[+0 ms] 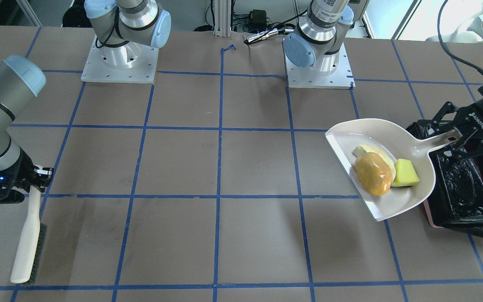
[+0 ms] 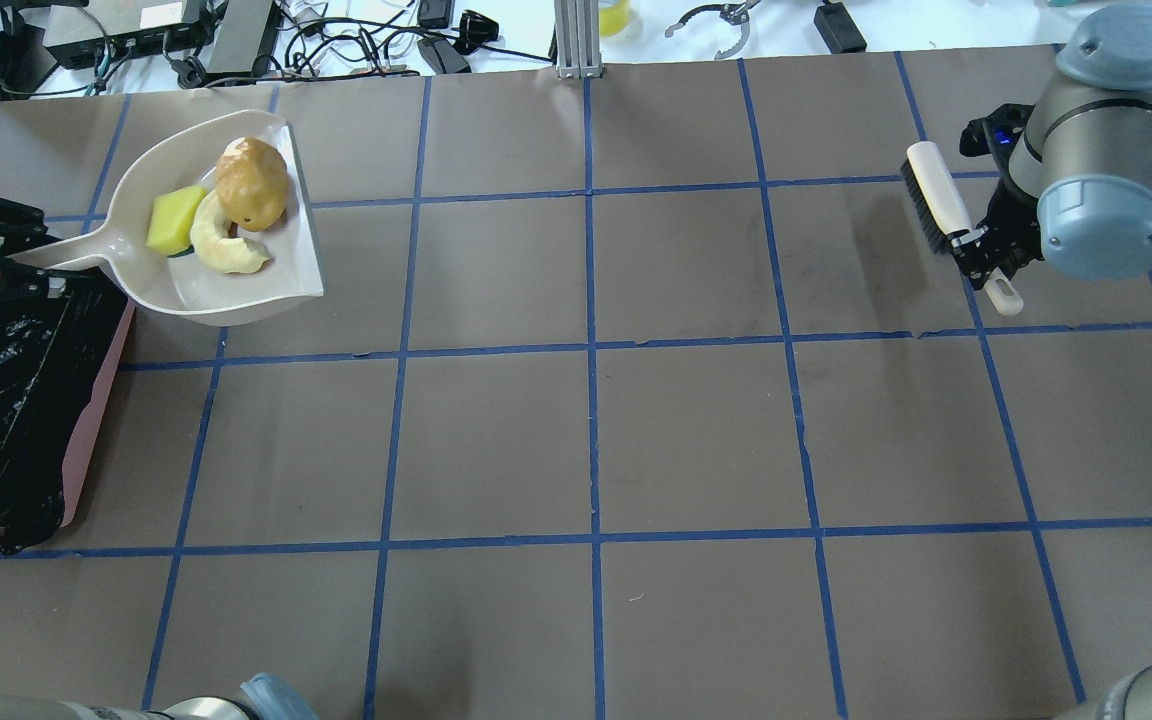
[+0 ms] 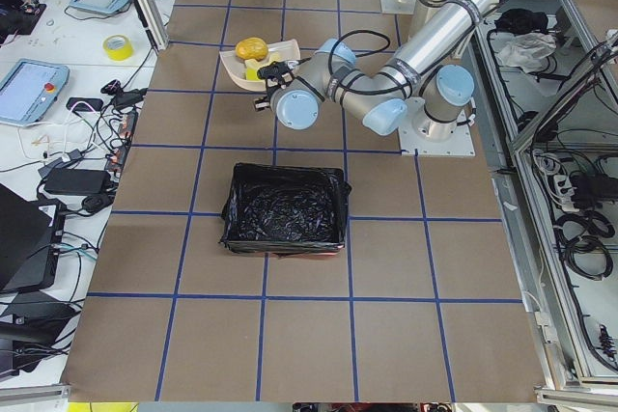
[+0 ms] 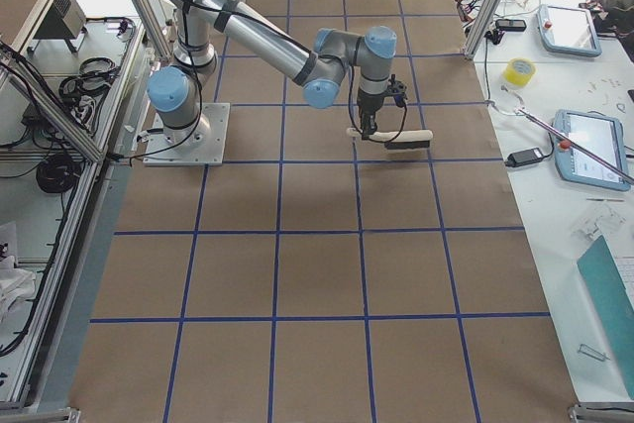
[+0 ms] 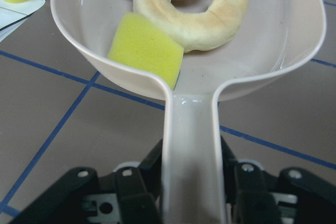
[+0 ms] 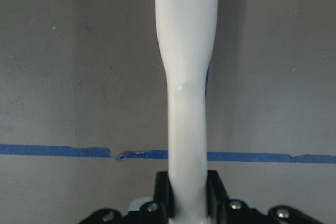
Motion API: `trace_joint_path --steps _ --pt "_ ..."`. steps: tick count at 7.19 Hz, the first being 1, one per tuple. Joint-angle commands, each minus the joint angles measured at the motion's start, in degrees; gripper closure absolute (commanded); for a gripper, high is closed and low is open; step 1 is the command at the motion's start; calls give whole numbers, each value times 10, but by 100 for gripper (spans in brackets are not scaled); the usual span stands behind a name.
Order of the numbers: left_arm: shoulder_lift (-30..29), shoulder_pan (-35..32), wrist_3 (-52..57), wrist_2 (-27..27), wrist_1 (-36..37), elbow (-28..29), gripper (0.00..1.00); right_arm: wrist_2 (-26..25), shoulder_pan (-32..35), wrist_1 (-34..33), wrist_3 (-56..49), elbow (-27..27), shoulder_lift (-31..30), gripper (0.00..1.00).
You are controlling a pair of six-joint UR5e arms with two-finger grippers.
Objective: Sweep and dump trash into bin
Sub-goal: 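Carry the loaded dustpan over the black trash bag with the left gripper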
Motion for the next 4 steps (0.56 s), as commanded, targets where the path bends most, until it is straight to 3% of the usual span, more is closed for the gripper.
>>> trace_joint_path --steps 1,4 --pt "-20 60 49 61 -42 51 100 12 -7 -4 71 13 -5 100" --pt "-50 142 95 110 -90 110 100 31 -6 11 57 18 -20 100"
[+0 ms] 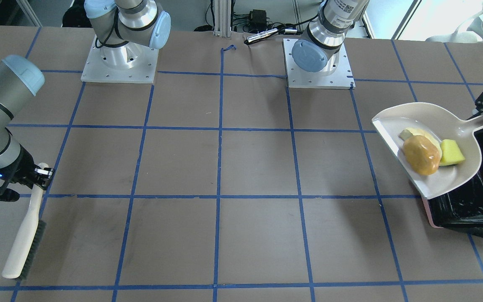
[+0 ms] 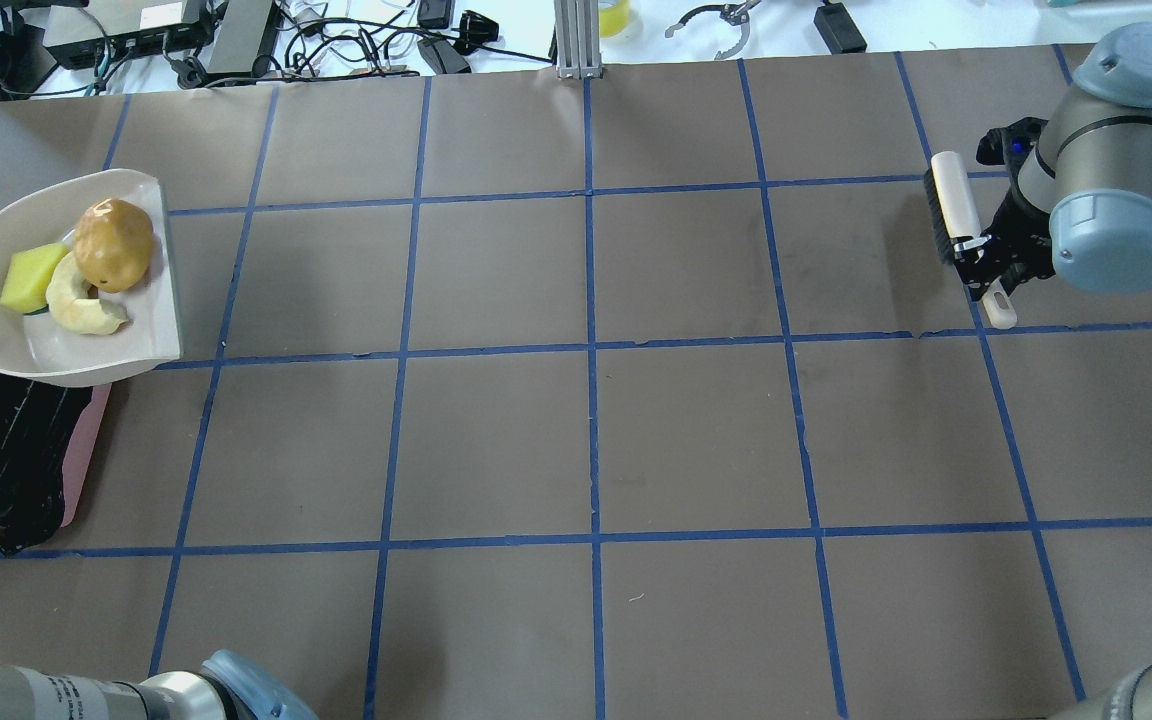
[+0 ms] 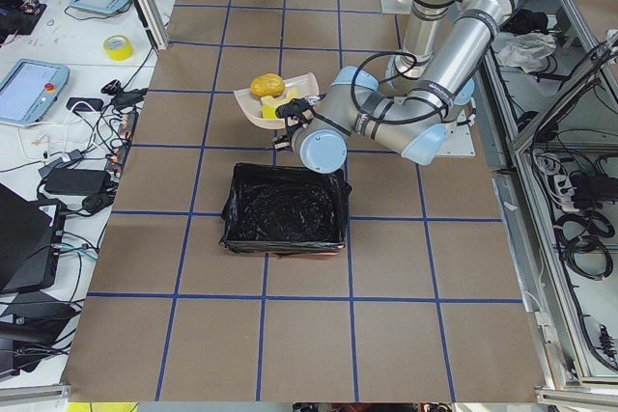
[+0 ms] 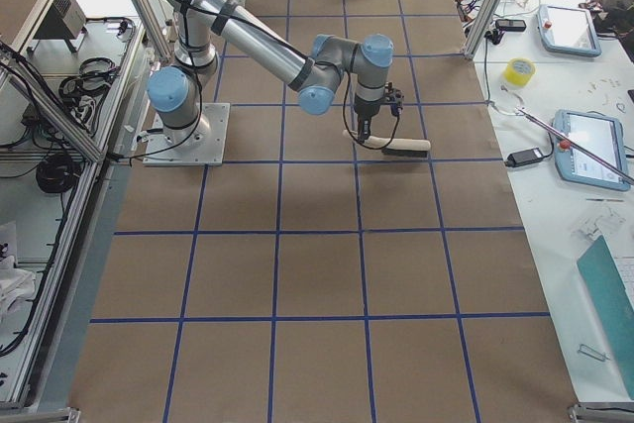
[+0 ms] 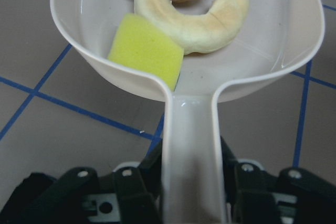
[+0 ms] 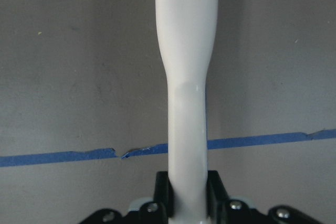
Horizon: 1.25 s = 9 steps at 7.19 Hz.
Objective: Sweep and dump trash into bin
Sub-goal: 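Carry the loaded dustpan over the black trash bag with the left gripper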
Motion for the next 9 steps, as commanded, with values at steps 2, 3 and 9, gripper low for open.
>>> trace_joint_path --steps 2,3,9 --pt "-35 65 43 50 -19 69 100 24 0 27 -27 5 -11 100" --pt "-48 73 45 76 -17 104 100 26 0 25 -26 13 -11 100" --pt "-99 92 52 231 99 206 100 18 0 17 -28 17 -7 86"
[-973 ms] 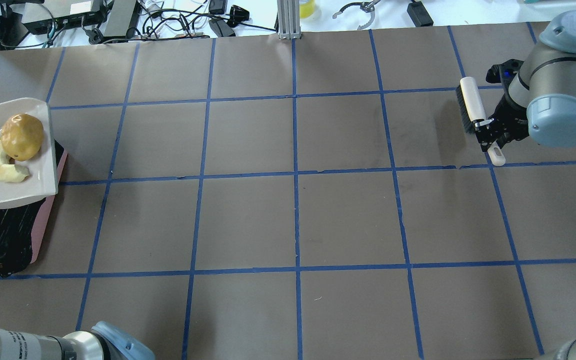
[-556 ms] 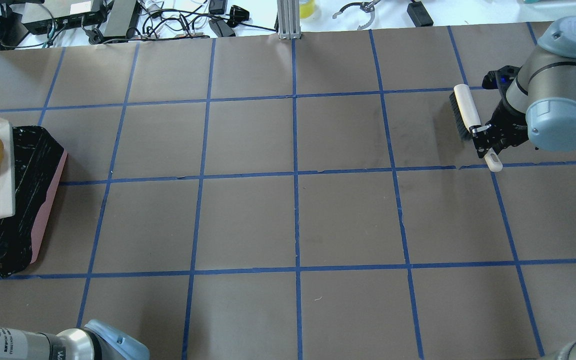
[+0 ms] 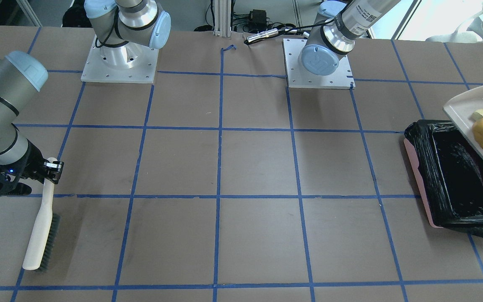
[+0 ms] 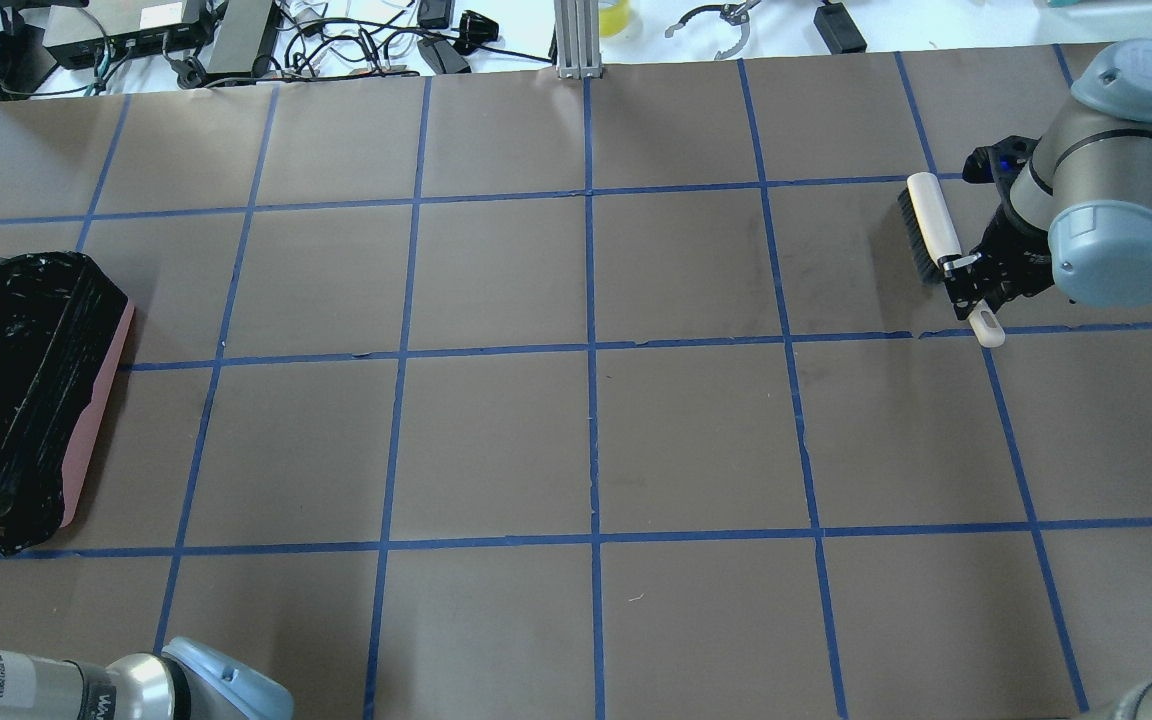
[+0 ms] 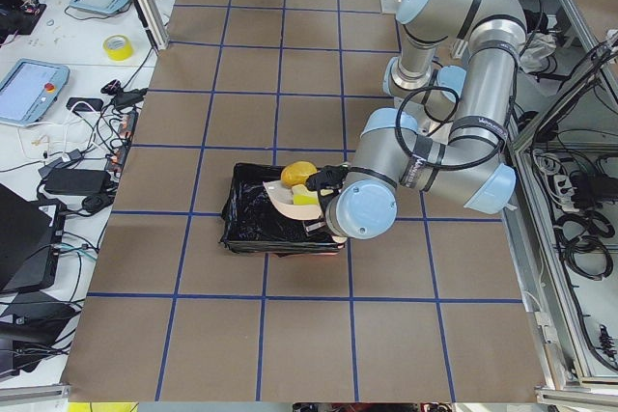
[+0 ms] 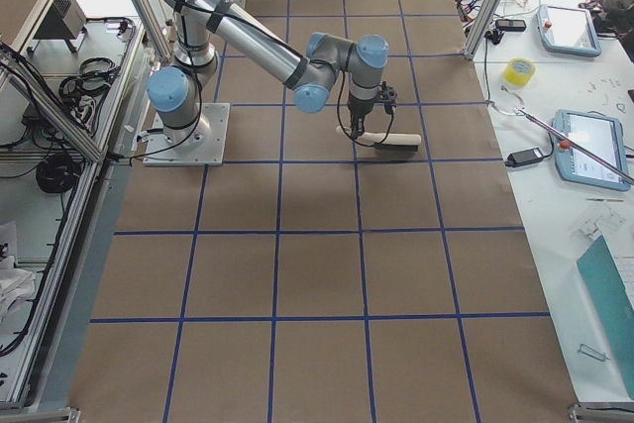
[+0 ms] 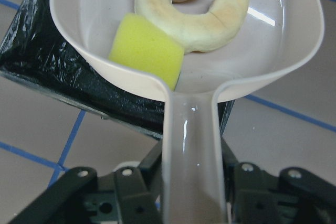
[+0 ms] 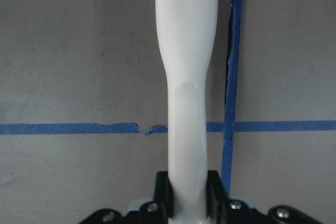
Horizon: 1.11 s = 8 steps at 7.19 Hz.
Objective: Sweep and dump trash into bin
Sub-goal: 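Tilt the dustpan with the left gripper to dump items into the bag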
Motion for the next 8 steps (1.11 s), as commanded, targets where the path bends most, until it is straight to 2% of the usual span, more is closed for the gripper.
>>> trace_joint_path --steps 1,2,3,4,7,8 --pt "1 -6 -8 40 38 7 100 1 1 -1 0 0 1 76" --pt "5 -20 -11 71 67 7 100 3 1 -1 0 1 1 57" --pt "12 -41 -15 76 73 7 100 5 1 -1 2 1 1 43" --pt "15 -59 -19 112 99 6 100 5 0 -2 2 1 2 40" --pt "17 -69 -17 135 120 3 100 5 1 -4 0 0 3 37" --pt "23 -73 -17 144 122 3 100 1 0 0 0 -5 3 32"
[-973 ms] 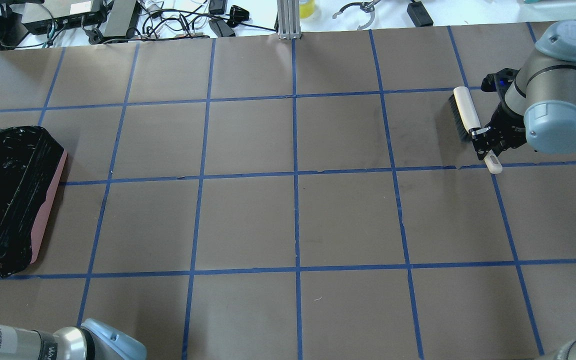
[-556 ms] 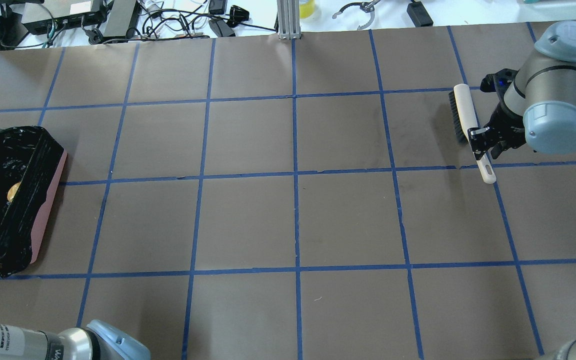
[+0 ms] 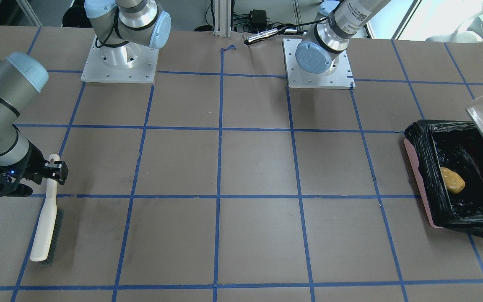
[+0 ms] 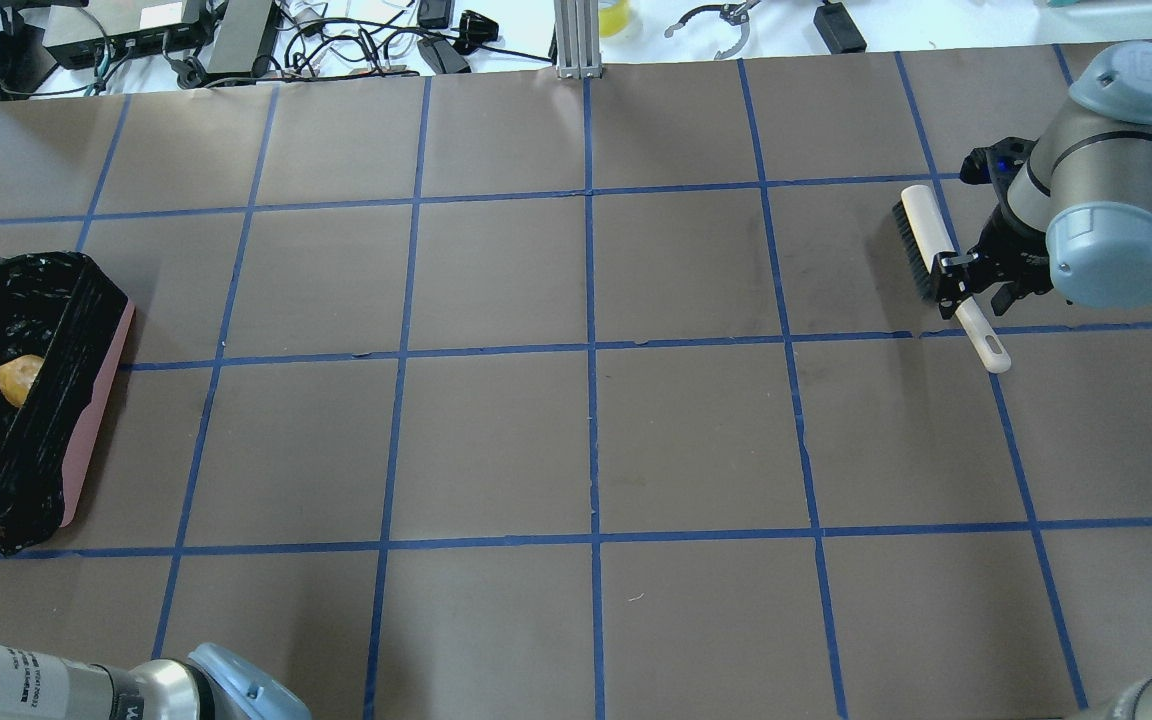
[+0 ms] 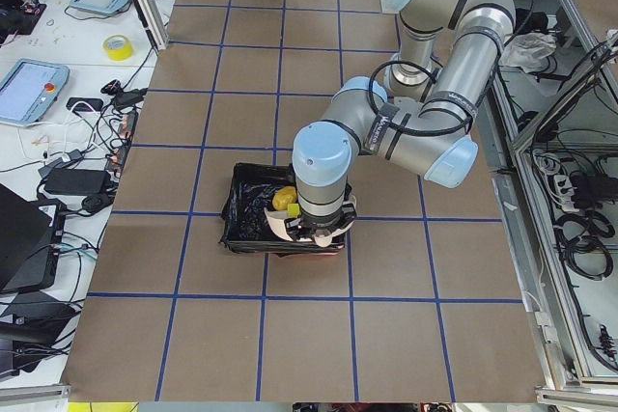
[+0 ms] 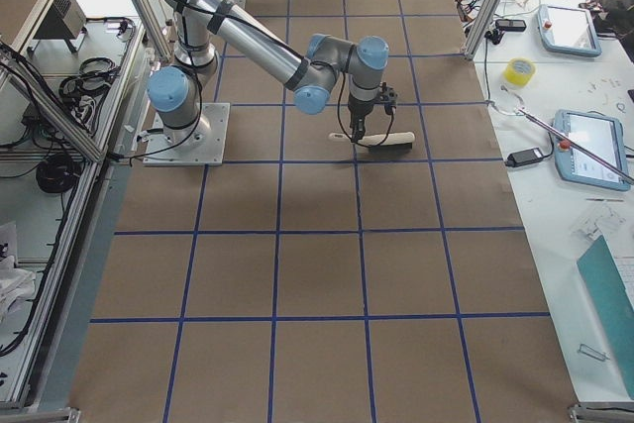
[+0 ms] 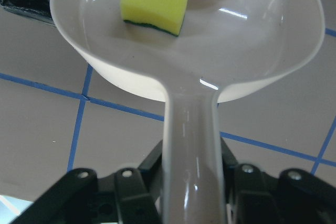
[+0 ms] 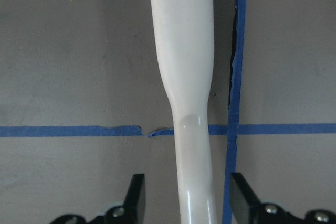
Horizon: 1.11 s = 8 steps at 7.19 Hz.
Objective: Sweep and dump trash into bin
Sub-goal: 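Tilt the dustpan with the left gripper to dump items into the bag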
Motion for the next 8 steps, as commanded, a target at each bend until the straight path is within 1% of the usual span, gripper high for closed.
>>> trace_joint_path --steps 1,2,3,5,6,7,8 --pt "6 -28 1 61 29 0 100 0 -1 6 0 -13 -5 22" --pt "14 -58 -3 104 39 -5 100 1 0 9 0 -25 -5 16" --pt "14 -70 -10 116 40 -13 100 1 -1 9 0 -28 -6 14" --pt "23 -74 -12 120 49 -25 100 5 -1 8 1 -37 -6 13" --pt "20 -74 -11 123 49 -25 100 22 -1 20 3 -53 -5 9" --pt "21 -75 -6 138 53 -26 100 23 -1 41 5 -72 -6 8" --pt "20 -75 -5 134 53 -25 100 22 -1 67 6 -93 -7 6"
